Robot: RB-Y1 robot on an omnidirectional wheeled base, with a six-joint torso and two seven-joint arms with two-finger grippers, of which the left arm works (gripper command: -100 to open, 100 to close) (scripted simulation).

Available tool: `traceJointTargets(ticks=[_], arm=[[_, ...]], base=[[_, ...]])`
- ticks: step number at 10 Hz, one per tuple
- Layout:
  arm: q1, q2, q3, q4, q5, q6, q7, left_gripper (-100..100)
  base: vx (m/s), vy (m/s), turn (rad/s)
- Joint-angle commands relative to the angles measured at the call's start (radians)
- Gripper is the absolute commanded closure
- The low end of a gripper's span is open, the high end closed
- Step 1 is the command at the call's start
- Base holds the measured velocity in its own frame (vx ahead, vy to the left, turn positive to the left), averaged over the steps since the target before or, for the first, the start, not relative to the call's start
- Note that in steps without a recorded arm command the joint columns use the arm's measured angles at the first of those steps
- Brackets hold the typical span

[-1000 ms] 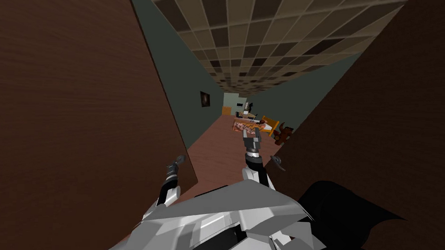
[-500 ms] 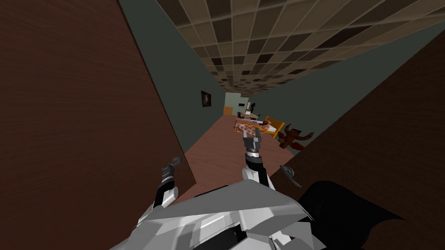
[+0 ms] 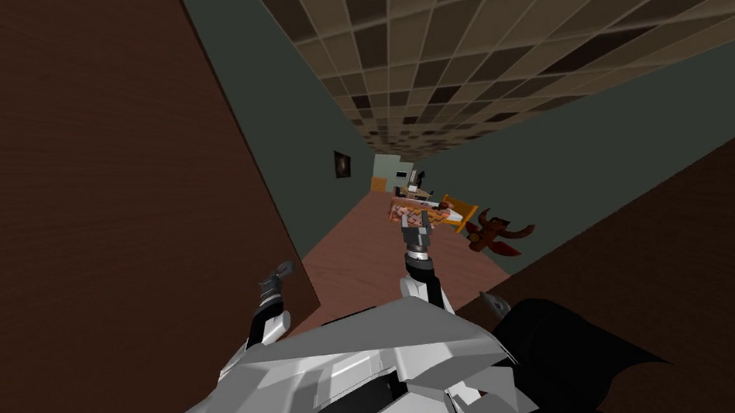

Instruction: Push the door open

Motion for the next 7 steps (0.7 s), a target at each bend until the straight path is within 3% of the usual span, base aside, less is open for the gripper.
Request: traceJointTargets(ticks=[1,5,7], arm=[[0.001,0.006,0.013,-0.008,0.008,-0.008,-0.004,100],[0.001,0.017,0.031,0.011,0.020,-0.016,-0.006,100],[0.003,0.025,0.057,0.012,0.039,-0.019,-0.018,100]], base=[[0.193,-0.012,0.043],[0.154,-0.035,0.047],[0.164,0.004,0.043]])
